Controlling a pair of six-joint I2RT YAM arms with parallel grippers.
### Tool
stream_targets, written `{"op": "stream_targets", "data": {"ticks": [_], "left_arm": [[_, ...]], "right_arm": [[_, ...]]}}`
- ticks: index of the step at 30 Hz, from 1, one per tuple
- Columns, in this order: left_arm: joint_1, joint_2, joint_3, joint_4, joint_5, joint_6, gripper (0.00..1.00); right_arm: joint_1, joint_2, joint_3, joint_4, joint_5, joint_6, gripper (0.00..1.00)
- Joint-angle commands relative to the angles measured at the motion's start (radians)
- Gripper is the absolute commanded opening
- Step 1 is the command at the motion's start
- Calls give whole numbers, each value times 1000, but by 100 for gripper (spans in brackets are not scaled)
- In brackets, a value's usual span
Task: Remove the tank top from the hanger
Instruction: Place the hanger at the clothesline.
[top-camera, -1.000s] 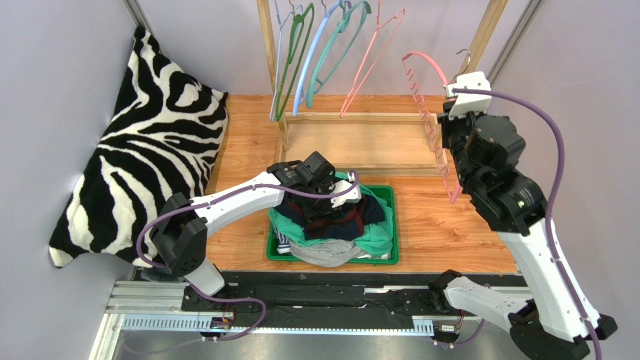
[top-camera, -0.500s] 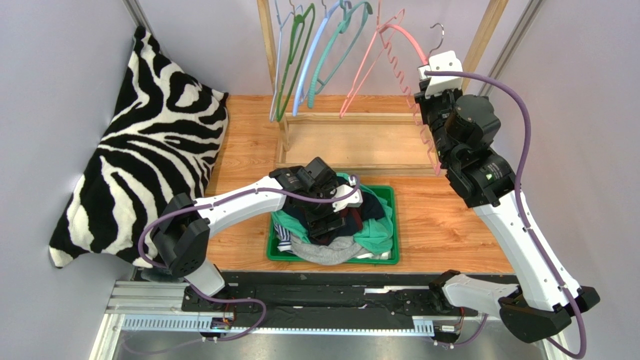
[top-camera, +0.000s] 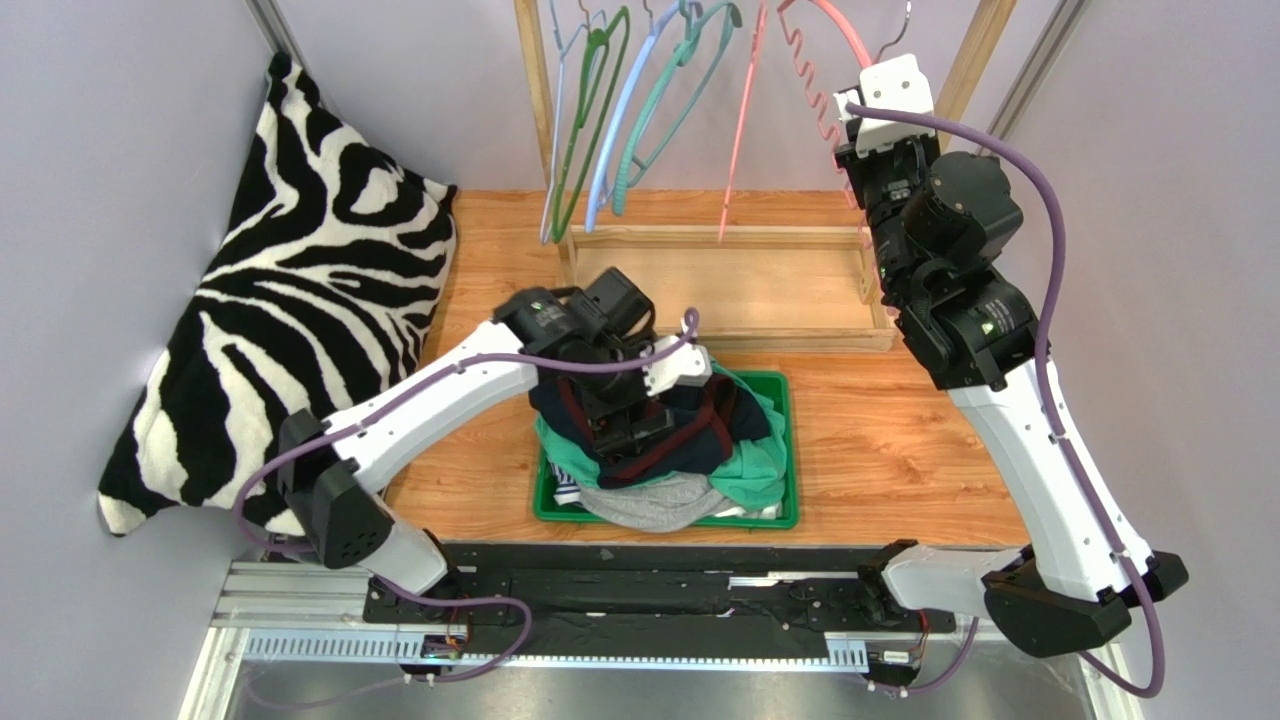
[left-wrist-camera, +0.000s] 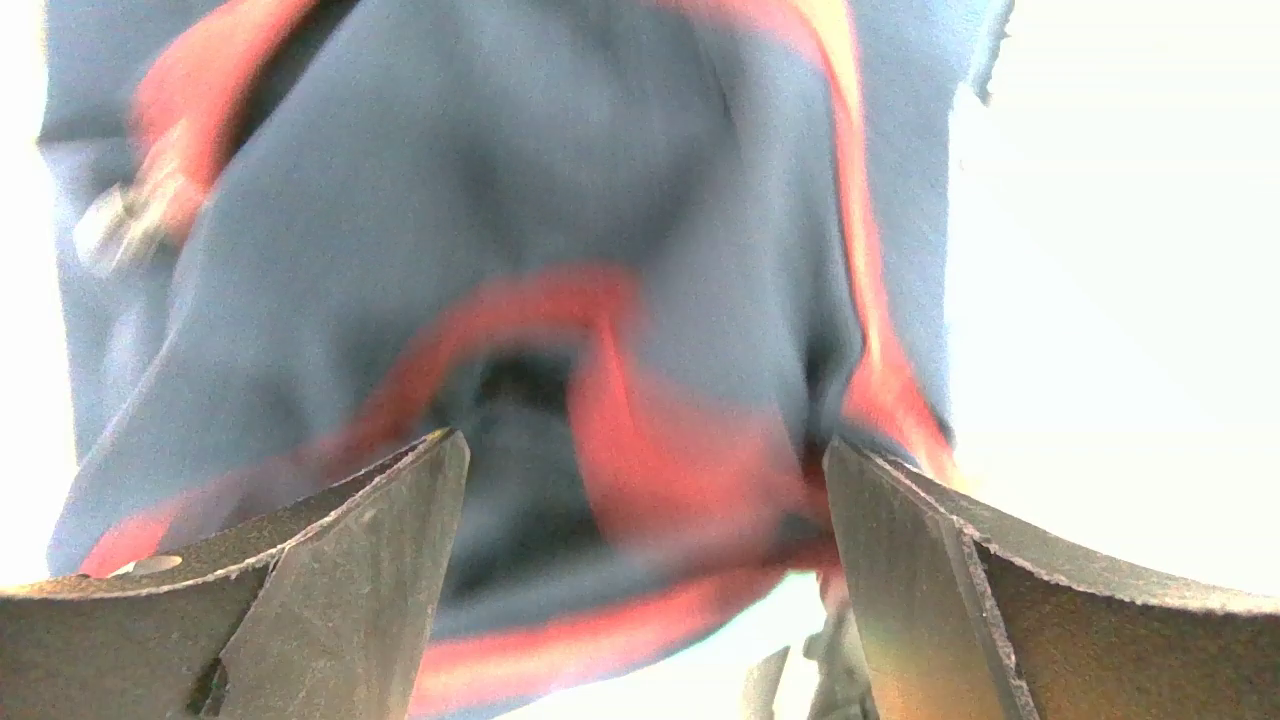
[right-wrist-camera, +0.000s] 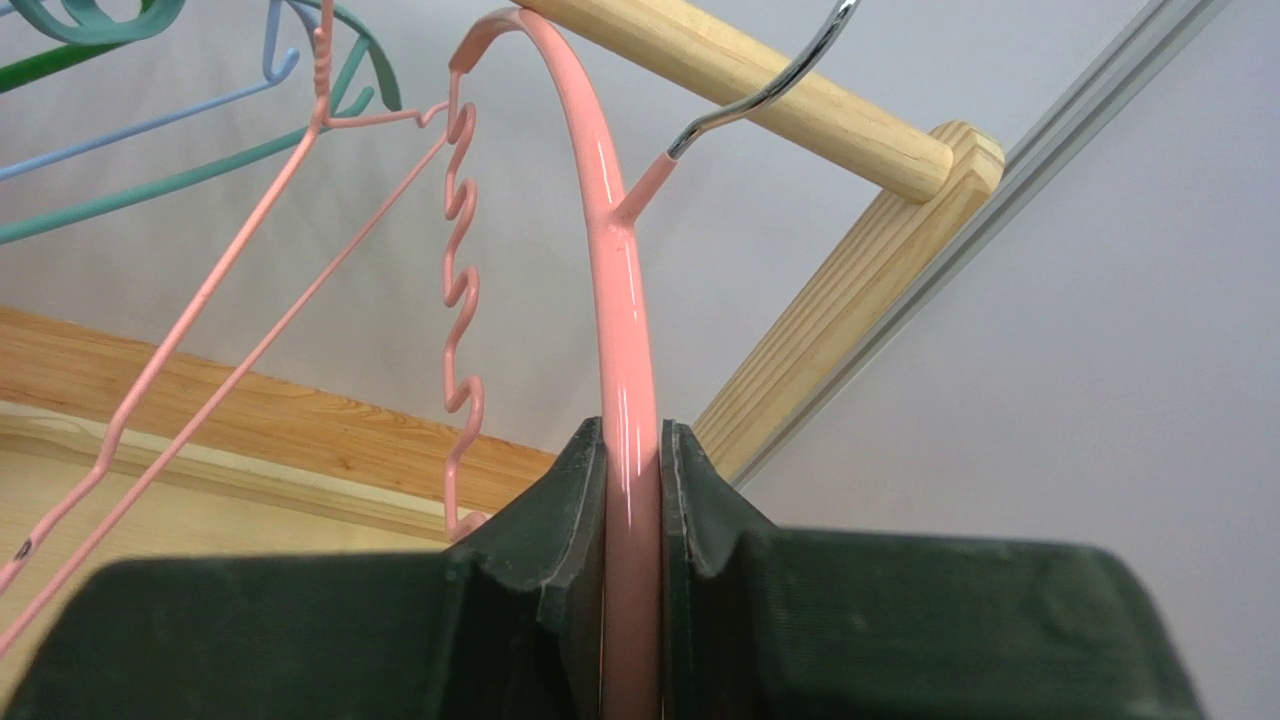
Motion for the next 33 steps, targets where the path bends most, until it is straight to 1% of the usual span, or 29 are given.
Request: {"op": "stream_targets", "data": {"ticks": [1,2,4,8,10,11,12,14,15,17,18,25,28,33], "left_arm": [[8,-97,184,-326,90,87,99],[8,-100,234,-354,108,110,99],[8,-113,282,-425,124,130,99],[8,-150,389,-466,128,165,99],[8,-185,417,-445,104,168,99],[8,-201,429,-419,54,161,99],[8,-221,428,-350,26,156,99],[8,-291,394,-266,-60,150,99],[11,-307,399,-232,-74,152,99],[19,-295,434,-232,-102,130,99],[22,-299,431,-206,-112,126,99],[88,-325,449,-158,-77,81,99],[117,-331,445,-146,-59,72,99],[145,-339,449,-143,-33,55,99]], "right_arm": [[-11,6,61,82,77,-50,0],[-17,8,60,83,83,-48,0],[-38,15,52,88,92,-32,0],[-86,19,24,122,103,-12,0],[-132,19,7,140,72,13,0],[-150,28,6,142,54,27,0],[-191,35,9,143,11,42,0],[-222,71,33,143,-23,85,0],[-248,84,43,143,-60,103,0],[-265,106,59,152,-98,136,0],[-272,127,60,163,-121,137,0],[-275,224,92,240,-163,136,0],[-284,258,125,248,-173,146,0],[-302,286,150,274,-183,166,0]]}}
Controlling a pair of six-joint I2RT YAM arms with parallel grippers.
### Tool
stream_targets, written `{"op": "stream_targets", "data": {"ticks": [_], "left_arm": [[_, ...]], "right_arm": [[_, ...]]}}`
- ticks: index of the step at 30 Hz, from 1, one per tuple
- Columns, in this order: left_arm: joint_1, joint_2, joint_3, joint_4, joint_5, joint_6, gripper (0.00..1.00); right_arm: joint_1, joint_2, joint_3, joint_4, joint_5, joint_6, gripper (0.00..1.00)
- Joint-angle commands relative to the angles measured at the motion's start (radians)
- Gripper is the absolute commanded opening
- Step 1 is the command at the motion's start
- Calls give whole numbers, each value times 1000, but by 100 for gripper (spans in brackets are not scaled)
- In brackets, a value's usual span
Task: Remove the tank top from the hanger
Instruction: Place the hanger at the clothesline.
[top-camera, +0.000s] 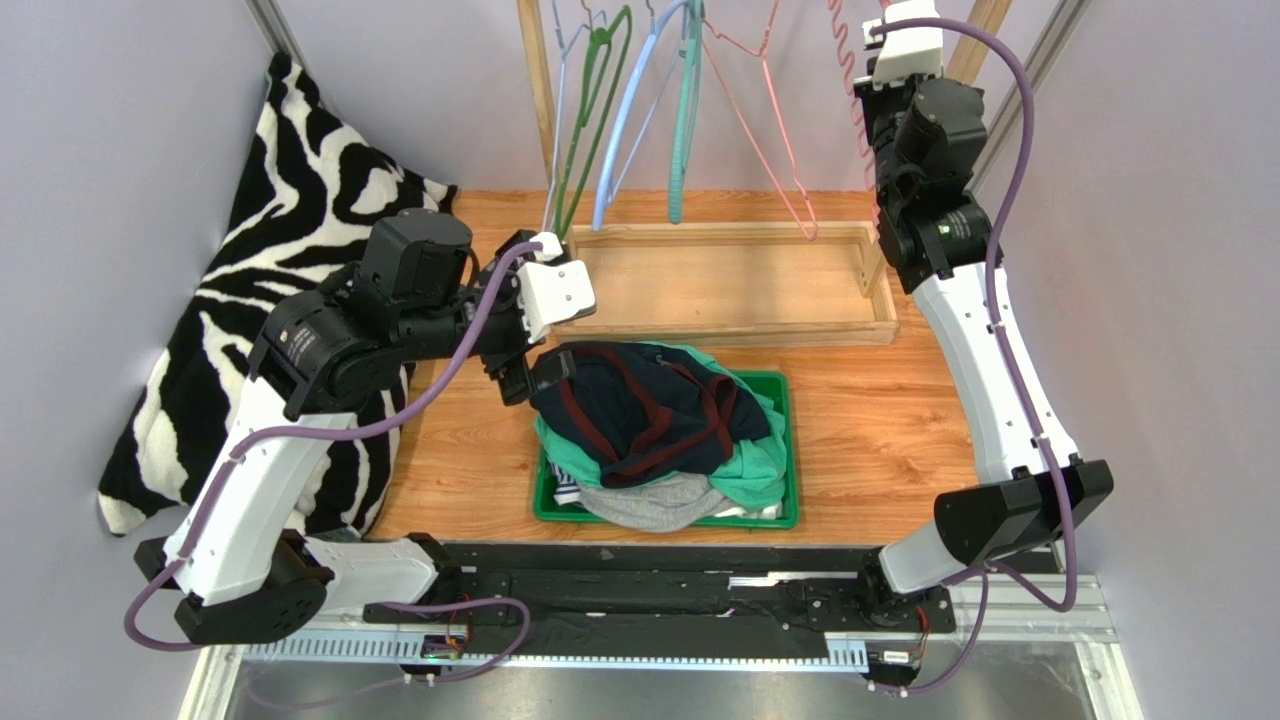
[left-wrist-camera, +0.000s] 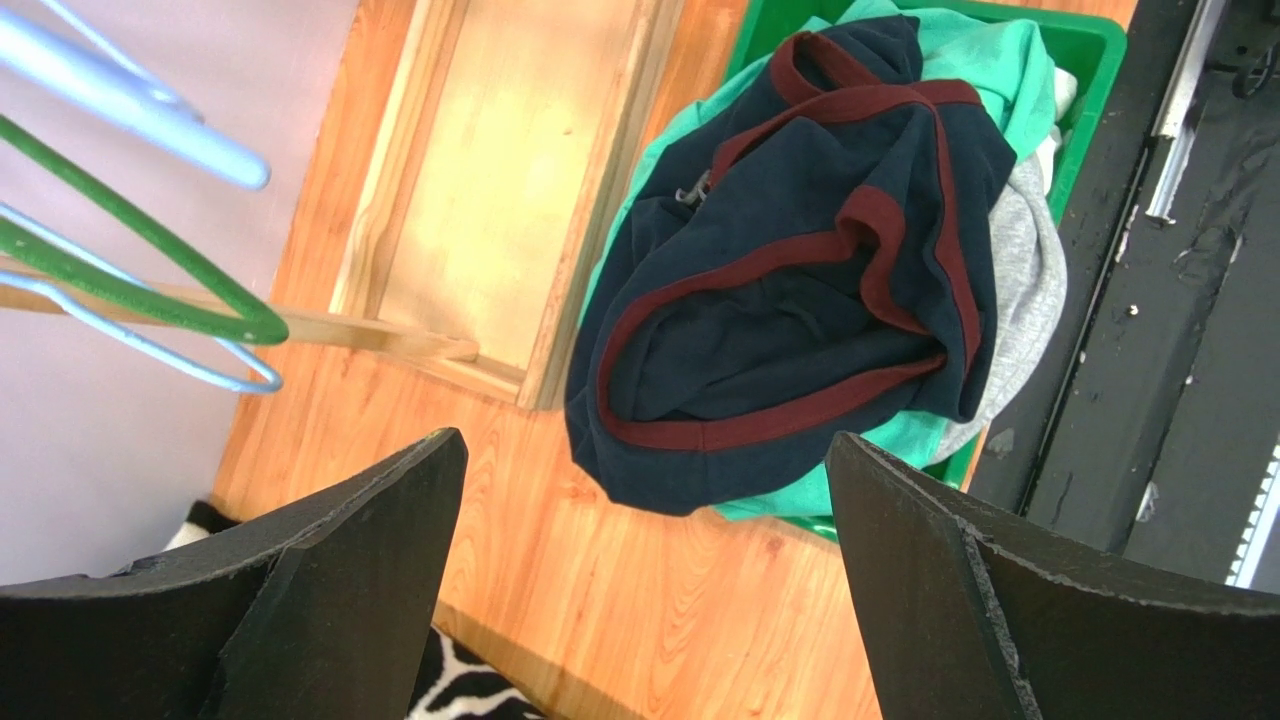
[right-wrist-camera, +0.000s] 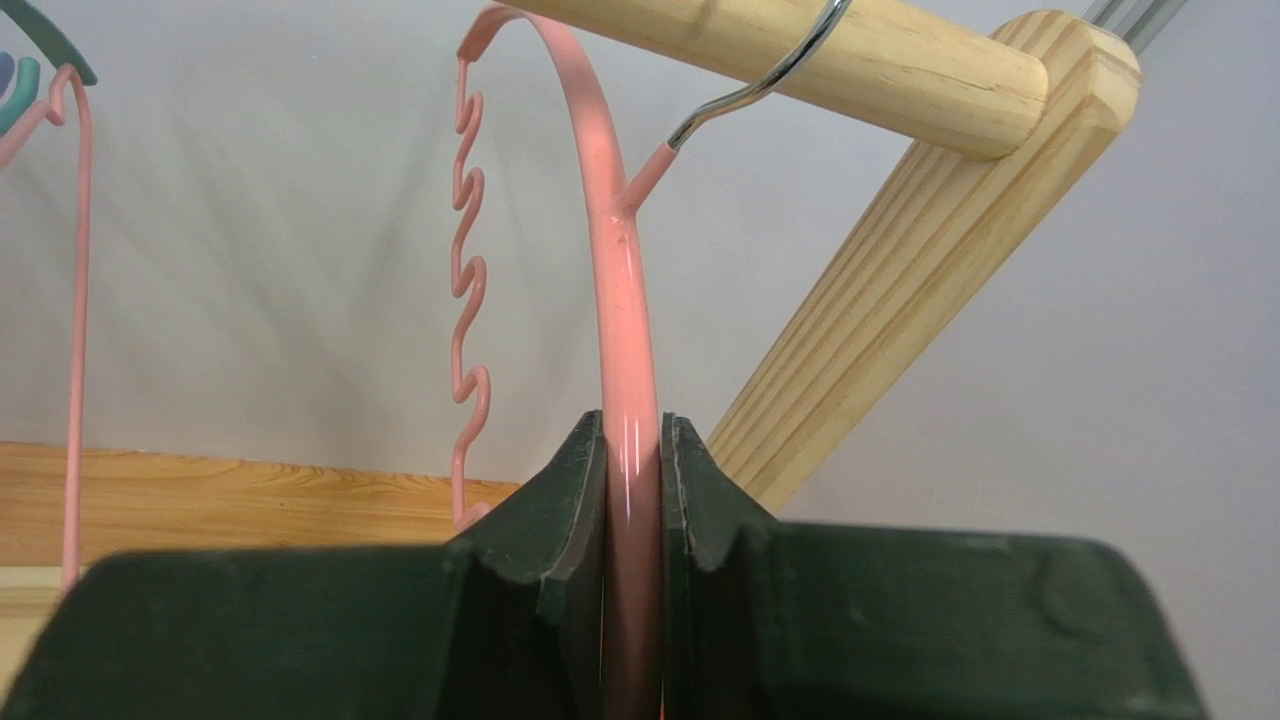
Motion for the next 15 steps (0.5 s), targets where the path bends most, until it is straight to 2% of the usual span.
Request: {"op": "stream_targets", "data": {"ticks": [1,9,15], "left_arm": [[21,-16,34,35,42,-50,99],[27,-17,39,39,68,-80,99],[29,-16,51,41,75,-99,99]], "right_arm": [[-18,12,63,116,-37,45,0],[-29,51,62,105,-76,74,0],[-29,2,-105,117,-78,117,0]]}}
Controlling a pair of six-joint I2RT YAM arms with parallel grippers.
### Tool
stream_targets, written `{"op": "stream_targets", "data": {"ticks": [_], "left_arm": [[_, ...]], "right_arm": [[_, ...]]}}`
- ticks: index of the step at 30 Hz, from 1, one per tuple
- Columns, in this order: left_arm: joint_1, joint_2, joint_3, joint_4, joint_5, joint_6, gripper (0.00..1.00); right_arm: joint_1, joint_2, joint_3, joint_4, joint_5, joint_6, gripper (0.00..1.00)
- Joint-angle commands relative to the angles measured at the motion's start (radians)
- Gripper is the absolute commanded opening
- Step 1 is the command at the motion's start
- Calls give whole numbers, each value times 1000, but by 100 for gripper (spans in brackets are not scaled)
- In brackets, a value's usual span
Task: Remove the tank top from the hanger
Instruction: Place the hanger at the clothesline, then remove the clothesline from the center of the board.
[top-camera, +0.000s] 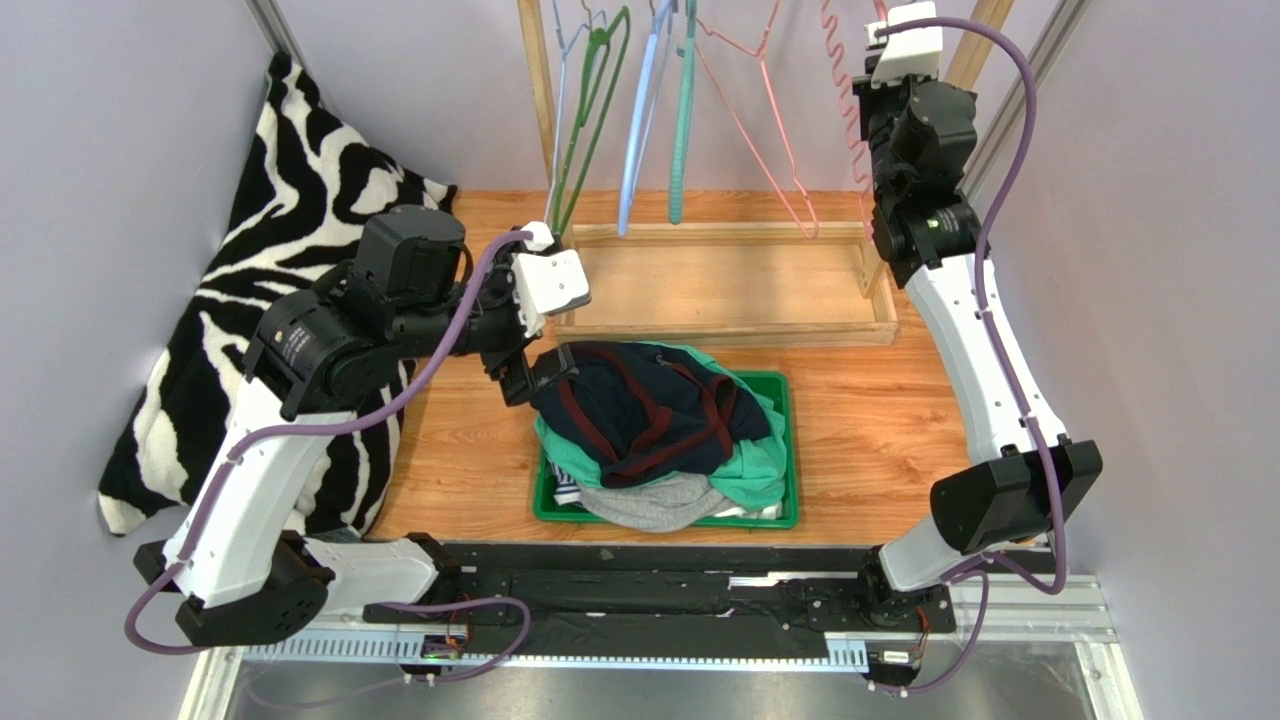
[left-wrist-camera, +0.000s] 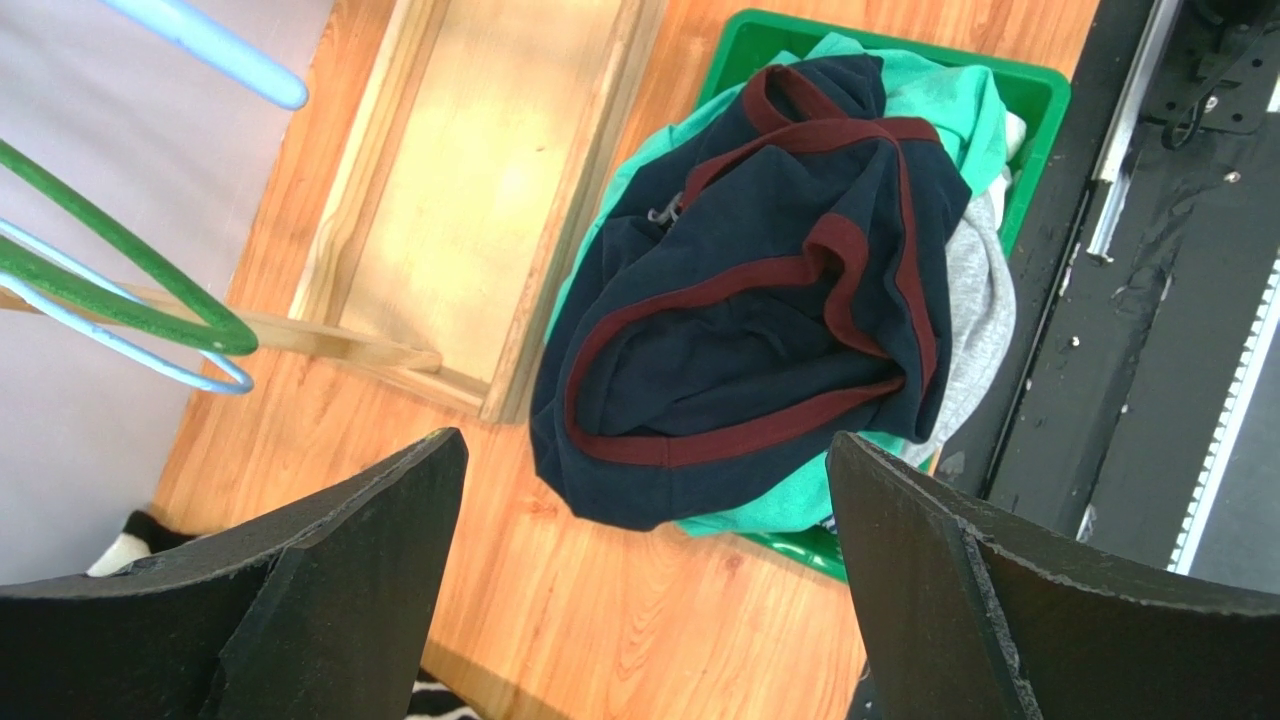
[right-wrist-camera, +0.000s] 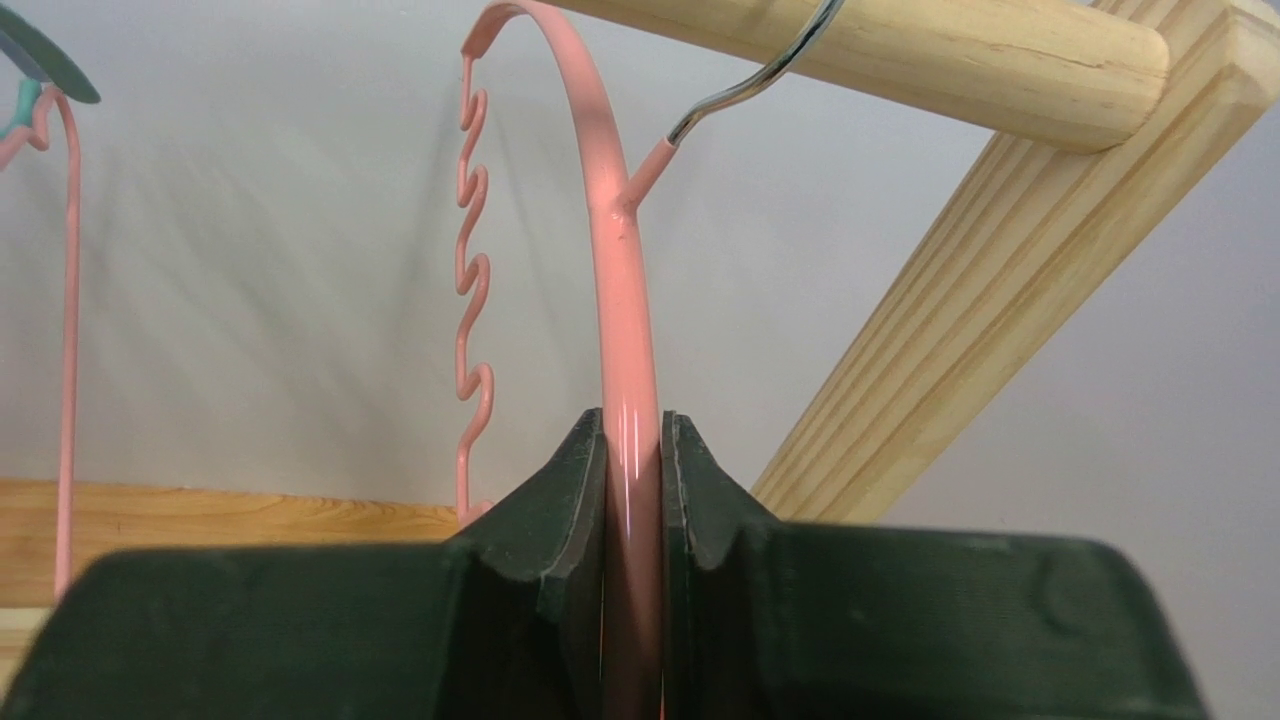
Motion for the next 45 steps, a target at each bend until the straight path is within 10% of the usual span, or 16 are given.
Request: {"op": "stream_targets", "data": {"ticks": [1,10,14,17,27,40,45], "left_arm": [[5,-14,50,38,28,-45,99],[5,-2,82,49,28,-86,99],[5,18,102,52,19,-112,99],[5,24,104,75,-18,-137,99],[19,17,53,105,-70,-160,99],[75,-19,9,122,-61,-192,99],[101,-46,-45,131,-49,-189,99]], "right_arm": [[-3,-59,-149,41,-15,65,0],[-3,-167,-304,64,-8,96,5],[-4,-152,-231,-34,-13,131,85],[-3,-145,-145,-107,-15,174,100],[-3,-312,3,-321,-84,356,100],[-3,-656,-258,-488,-291,533,100],[-3,-698,-336,-572,-129,527,100]]}}
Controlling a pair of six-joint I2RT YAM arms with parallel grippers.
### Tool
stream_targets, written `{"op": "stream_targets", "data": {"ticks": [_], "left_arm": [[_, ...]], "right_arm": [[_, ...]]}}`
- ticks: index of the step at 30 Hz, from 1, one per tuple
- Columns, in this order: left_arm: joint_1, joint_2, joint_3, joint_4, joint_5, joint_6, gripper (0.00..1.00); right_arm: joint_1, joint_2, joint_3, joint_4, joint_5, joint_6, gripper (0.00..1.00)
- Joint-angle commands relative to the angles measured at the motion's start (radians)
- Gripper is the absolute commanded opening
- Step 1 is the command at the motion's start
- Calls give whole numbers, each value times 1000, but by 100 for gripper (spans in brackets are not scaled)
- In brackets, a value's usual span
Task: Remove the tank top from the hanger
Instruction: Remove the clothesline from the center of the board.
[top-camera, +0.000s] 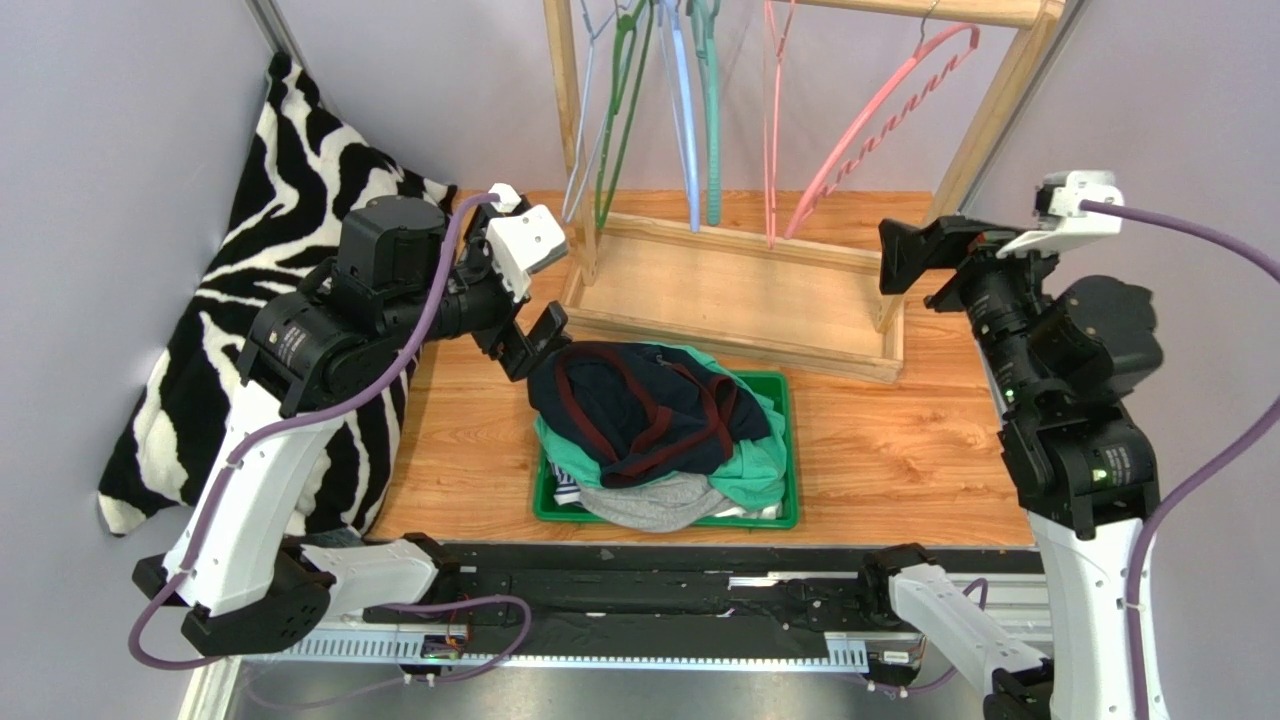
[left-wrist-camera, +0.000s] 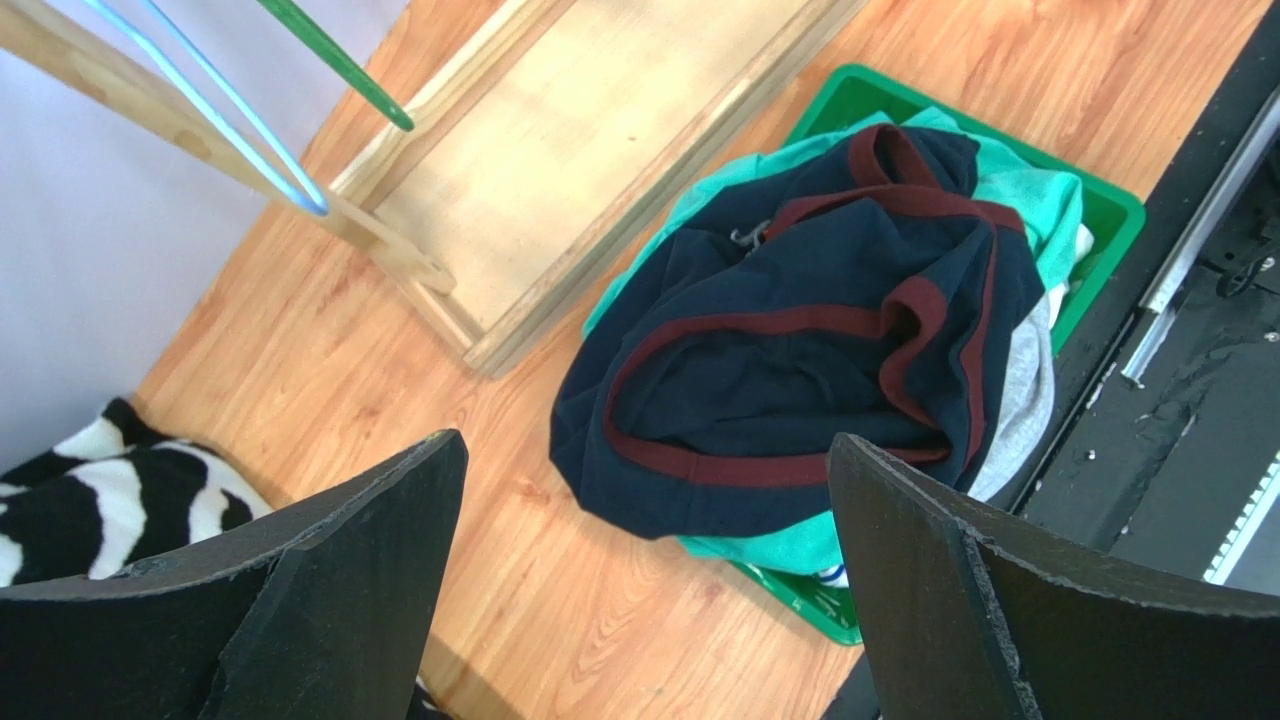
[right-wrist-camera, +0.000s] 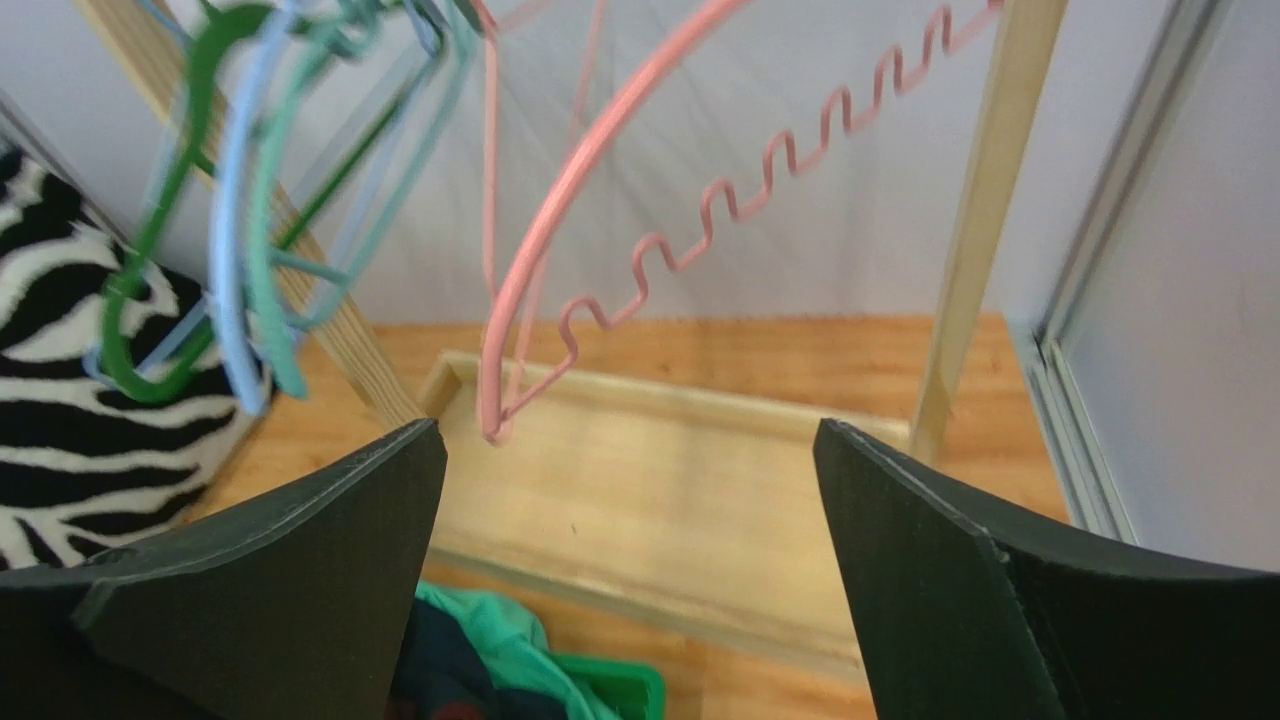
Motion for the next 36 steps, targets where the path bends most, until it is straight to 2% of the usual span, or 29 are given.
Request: {"op": "stream_targets", "data": {"ticks": [1,3,4,6,7,11,12,13,20,25,31,36], "left_arm": [[24,-32,-31,34,19,-26,99],[35,-36,-31,28,23,-28,99],[37,-38,-33,28,26,-28,99],[41,-42,-36,33,31,-29,99],[46,-46,-38,33,32,-32,99],[52,-59,-56,34,37,-31,99],[57,-67,-64,36,36,-29,99],[60,-70,-77,38,36,-25,99],[86,-75,-96,50,63,-26,99],[89,-72,-99,56,75,-28,99],[95,-79,-130,74,78,-28,99],[98,-75,-133,80,77,-28,99]], "right_arm": [[3,-1,-63,-141,183,37,99],[-3,-9,-112,-141,324,54,92],[-11,-7,-167,-139,345,69,80],[-55,7,-220,-120,316,98,69],[-72,13,-276,-88,294,132,55],[-147,68,-359,-17,239,198,44],[-164,85,-372,6,244,207,27],[-173,93,-392,15,251,221,22],[-314,261,-395,72,202,271,26],[-355,369,-344,106,136,321,31],[-358,462,-242,124,142,313,30],[-359,571,-154,140,127,310,22]]}}
